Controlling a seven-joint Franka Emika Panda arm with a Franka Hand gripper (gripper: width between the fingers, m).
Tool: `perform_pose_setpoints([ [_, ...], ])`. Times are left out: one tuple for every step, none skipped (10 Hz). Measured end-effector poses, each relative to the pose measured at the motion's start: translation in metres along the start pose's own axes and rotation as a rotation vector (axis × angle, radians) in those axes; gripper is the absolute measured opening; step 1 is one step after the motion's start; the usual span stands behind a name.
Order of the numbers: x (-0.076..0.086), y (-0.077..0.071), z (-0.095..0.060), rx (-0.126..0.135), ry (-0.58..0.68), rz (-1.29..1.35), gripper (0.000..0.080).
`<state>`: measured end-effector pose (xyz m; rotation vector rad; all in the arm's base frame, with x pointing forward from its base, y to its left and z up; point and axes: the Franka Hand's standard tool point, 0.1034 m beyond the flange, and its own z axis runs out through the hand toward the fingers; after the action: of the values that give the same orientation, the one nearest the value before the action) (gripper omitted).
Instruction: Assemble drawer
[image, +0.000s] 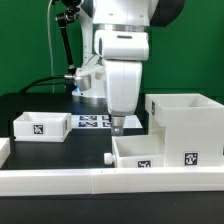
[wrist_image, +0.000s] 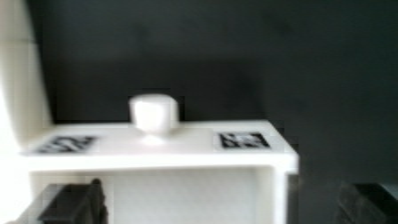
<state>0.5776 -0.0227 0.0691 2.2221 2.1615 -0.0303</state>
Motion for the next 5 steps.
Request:
perform_pose_setpoints([
  [-0.002,0.000,0.001,0.001,0.001,0.005,0.0649],
  [-0.002,-0.001,0.001,0.001,0.001,0.005,0.0649],
  [-0.009,0.000,0.004,0.005,0.020,-0.039,0.0649],
  [-0.021,0.004,0.013,0.014,0.069,-0.048,0.0649],
  [-0.026,0.009,0.020,0.034,0.105,-0.054,0.0649],
])
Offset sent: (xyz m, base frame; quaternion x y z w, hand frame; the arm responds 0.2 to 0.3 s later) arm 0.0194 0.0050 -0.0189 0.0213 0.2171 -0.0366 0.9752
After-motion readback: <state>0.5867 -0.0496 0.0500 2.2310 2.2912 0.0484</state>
